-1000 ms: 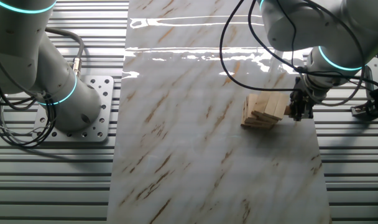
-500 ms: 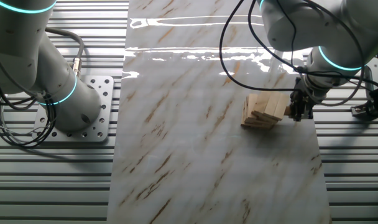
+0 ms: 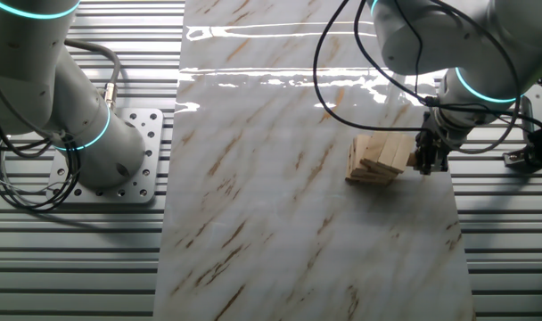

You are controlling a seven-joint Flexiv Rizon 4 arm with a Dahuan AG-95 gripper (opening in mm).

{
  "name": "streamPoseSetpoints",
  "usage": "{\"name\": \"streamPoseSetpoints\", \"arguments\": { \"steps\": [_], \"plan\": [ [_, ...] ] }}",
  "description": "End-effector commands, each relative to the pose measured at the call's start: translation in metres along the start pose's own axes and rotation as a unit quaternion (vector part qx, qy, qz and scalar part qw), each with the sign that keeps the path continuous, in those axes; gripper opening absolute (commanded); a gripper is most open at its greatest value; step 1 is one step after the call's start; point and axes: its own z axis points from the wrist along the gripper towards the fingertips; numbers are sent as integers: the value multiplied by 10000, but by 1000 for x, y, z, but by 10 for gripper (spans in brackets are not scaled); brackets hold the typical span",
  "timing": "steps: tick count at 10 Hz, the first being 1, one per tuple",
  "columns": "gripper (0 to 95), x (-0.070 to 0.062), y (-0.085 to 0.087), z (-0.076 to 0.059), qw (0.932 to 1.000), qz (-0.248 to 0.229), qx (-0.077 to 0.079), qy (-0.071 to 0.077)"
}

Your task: Play Jenga

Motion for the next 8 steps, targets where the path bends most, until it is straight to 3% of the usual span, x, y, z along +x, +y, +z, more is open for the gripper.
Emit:
{"name": "streamPoseSetpoints", "arguments": {
  "steps": [1, 8],
  "plan": [
    [0, 1, -1, 0, 10000, 40, 9, -5],
    [0, 7, -3, 1, 10000, 79, -17, -11]
  ]
}}
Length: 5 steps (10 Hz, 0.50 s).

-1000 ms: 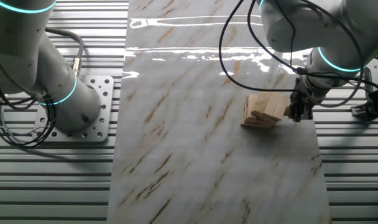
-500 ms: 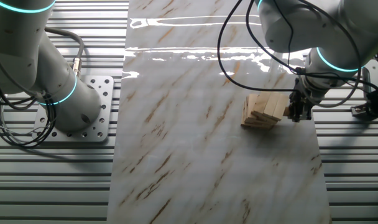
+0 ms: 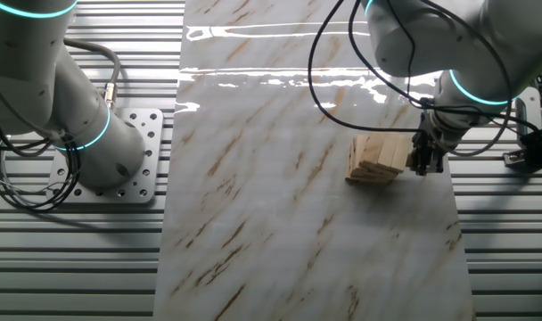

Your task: Play Jenga

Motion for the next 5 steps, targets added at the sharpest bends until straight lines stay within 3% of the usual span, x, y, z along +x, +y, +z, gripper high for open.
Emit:
{"name": "streamPoseSetpoints", "arguments": {
  "steps": [1, 5],
  "plan": [
    [0, 0, 0, 0, 10000, 1, 1, 6],
    [0, 0, 0, 0, 10000, 46, 22, 6]
  ]
}}
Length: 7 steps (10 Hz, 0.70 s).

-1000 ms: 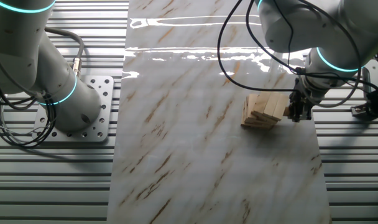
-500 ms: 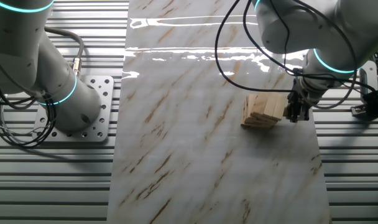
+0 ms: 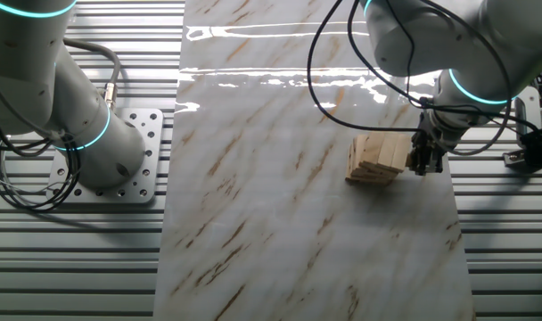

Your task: Play Jenga

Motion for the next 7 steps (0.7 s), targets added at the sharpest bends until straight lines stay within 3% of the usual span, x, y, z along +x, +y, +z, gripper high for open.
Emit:
{"name": "streamPoseSetpoints", "arguments": {
  "steps": [1, 7],
  "plan": [
    [0, 0, 0, 0, 10000, 52, 20, -8],
    [0, -1, 0, 1, 9999, 138, 42, -10]
  ]
}}
